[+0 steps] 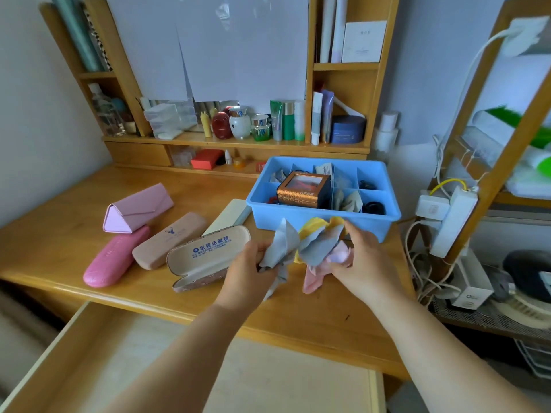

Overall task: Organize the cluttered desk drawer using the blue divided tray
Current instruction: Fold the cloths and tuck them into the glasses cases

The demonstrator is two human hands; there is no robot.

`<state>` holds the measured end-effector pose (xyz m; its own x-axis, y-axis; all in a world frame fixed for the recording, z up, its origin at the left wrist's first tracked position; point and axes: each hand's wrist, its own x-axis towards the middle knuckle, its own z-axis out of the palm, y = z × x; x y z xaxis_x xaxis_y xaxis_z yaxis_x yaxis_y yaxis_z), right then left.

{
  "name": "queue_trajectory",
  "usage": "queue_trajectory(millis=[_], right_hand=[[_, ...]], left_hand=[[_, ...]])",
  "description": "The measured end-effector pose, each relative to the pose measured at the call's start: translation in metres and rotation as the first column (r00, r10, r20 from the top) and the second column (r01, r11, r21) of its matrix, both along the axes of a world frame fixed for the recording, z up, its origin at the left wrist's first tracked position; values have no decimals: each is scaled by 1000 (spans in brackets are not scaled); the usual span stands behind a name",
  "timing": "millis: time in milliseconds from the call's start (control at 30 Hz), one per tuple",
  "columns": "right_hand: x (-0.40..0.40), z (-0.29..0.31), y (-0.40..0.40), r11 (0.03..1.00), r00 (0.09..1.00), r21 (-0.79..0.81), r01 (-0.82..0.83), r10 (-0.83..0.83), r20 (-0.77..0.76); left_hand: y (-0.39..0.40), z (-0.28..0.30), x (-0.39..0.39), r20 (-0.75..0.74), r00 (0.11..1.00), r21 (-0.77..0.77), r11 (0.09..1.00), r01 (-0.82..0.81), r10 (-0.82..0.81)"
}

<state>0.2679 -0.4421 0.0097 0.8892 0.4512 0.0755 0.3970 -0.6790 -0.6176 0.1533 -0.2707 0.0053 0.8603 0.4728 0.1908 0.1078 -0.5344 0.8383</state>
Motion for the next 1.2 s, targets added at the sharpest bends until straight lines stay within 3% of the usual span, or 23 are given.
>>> queue_trajectory(millis=[33, 67, 167, 200, 267, 333, 400, 567, 667, 733, 800, 867, 967, 1067, 1133, 1200], right_hand=[[-3, -2, -2, 996, 981, -87, 13, 4, 196], [-6, -4, -2, 997, 947, -70, 19, 5, 322], [-19, -5, -1, 971, 915, 229, -65, -33, 402], [-24, -3, 1, 954, 946, 295, -58, -42, 321], [-27, 4, 6, 916, 999, 401, -27, 34, -10], [-26, 9, 12, 852, 888, 521, 58, 195, -418], [-25, 12, 18, 820, 774, 542, 184, 219, -594], [-24, 19, 28, 776, 897, 597, 204, 97, -432], [-22, 31, 29, 813, 956, 575, 91, 90, -279], [-21, 42, 27, 828, 948, 560, 15, 166, -272], [-20, 53, 24, 818, 913, 575, -11, 243, -327], [-19, 61, 20, 826, 928, 558, -71, 260, -267], [-21, 74, 12, 825, 914, 547, -143, 322, -247], [-21, 79, 1, 851, 920, 501, -159, 311, -237], [-21, 79, -6, 909, 953, 386, -156, 241, -183], [-24, 80, -10, 944, 970, 287, -164, 208, -129]], left_hand=[[1, -2, 0, 11, 1000, -22, 1000, -14, 14], [1, -4, 0, 22, 999, -72, 997, -32, 34], [1, -4, -2, 46, 995, -253, 965, -72, 87], [1, -3, -3, 56, 995, -285, 956, -62, 81], [-2, 1, -6, 76, 996, -294, 956, -26, 50], [-4, 5, -8, 97, 995, -296, 955, 17, 12], [-5, 7, -10, 108, 994, -304, 951, 60, -28], [1, 6, -6, -14, 1000, -326, 945, -18, 15], [6, 10, -2, -202, 979, -166, 986, 9, -43], [4, 19, -2, -162, 982, -195, 979, 66, -99], [-1, 29, 0, -5, 992, -234, 965, 118, -123], [-6, 41, 5, 59, 989, -172, 974, 146, -138], [-11, 62, 10, 28, 994, -62, 992, 110, -109], [-9, 73, 3, 17, 985, -147, 974, 172, -171], [-9, 77, -4, 4, 961, -226, 936, 269, -276], [-10, 77, -10, -41, 951, -160, 942, 296, -306]])
